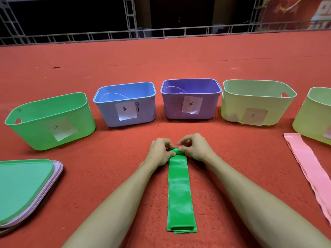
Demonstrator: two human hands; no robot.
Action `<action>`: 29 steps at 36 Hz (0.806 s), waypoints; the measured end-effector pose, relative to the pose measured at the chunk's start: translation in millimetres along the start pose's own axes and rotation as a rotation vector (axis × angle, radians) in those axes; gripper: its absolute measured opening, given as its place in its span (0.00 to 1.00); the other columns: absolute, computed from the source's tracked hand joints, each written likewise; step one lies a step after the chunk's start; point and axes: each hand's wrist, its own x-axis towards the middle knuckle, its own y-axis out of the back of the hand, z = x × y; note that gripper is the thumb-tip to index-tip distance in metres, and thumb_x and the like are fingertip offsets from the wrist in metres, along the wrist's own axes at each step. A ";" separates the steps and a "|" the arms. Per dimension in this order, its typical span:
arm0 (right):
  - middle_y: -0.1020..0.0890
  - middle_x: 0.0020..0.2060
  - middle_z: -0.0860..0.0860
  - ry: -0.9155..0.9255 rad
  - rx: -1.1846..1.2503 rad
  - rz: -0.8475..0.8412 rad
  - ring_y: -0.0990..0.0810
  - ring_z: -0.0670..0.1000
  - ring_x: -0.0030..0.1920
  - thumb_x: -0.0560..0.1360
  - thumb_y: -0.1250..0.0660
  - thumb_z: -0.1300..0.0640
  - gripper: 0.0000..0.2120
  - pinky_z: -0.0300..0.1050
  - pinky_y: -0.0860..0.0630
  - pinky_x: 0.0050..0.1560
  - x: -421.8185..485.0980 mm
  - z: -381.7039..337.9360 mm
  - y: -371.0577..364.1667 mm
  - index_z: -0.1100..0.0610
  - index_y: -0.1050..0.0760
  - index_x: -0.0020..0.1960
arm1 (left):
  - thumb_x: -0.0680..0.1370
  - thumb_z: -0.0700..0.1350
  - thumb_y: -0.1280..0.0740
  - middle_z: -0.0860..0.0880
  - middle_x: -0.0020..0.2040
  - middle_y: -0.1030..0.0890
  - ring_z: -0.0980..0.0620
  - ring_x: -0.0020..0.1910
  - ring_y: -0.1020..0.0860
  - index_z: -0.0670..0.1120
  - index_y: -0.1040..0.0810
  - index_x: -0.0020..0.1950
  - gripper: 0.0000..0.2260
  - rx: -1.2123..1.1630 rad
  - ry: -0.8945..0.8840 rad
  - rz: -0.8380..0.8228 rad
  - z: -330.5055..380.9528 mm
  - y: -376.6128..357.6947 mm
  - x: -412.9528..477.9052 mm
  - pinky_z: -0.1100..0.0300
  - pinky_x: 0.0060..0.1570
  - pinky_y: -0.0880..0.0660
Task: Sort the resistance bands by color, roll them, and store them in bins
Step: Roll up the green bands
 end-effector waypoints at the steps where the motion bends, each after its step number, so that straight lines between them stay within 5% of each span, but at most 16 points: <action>1: 0.17 0.40 0.47 -0.006 0.001 0.005 0.20 0.46 0.44 0.70 0.25 0.58 0.10 0.32 0.31 0.42 -0.7 0.8 -1.7 0.55 0.16 0.51 | 0.69 0.41 0.24 0.52 0.44 0.15 0.52 0.46 0.20 0.46 0.16 0.44 0.05 -0.001 -0.001 0.003 -0.2 0.0 -0.3 0.59 0.51 0.25; 7: 0.15 0.50 0.50 -0.034 -0.076 -0.047 0.19 0.47 0.52 0.72 0.27 0.56 0.09 0.41 0.25 0.57 -0.9 1.9 -6.9 0.55 0.16 0.52 | 0.69 0.40 0.24 0.51 0.44 0.15 0.53 0.45 0.19 0.46 0.16 0.45 0.06 -0.052 -0.025 0.018 -3.7 -2.0 -4.7 0.58 0.52 0.24; 17: 0.14 0.45 0.48 -0.042 -0.073 -0.047 0.18 0.46 0.47 0.70 0.25 0.55 0.08 0.42 0.23 0.54 -8.8 -2.6 -4.4 0.52 0.15 0.49 | 0.74 0.42 0.29 0.53 0.42 0.15 0.55 0.45 0.18 0.49 0.16 0.42 0.03 -0.120 -0.006 0.020 -2.6 0.0 -12.8 0.58 0.52 0.23; 23: 0.14 0.45 0.49 -0.036 -0.055 -0.044 0.19 0.46 0.48 0.70 0.24 0.56 0.08 0.38 0.25 0.52 -15.6 -2.8 -2.5 0.52 0.15 0.49 | 0.72 0.41 0.26 0.52 0.40 0.16 0.59 0.40 0.23 0.46 0.15 0.42 0.01 -0.082 0.011 0.046 3.5 0.1 -17.1 0.72 0.39 0.32; 29: 0.14 0.43 0.48 -0.052 -0.009 -0.046 0.18 0.46 0.48 0.71 0.27 0.53 0.05 0.43 0.23 0.54 -18.8 -5.0 1.0 0.51 0.15 0.46 | 0.69 0.46 0.24 0.54 0.41 0.16 0.50 0.49 0.22 0.56 0.18 0.36 0.06 -0.002 0.043 0.022 0.1 -1.7 -18.3 0.57 0.52 0.25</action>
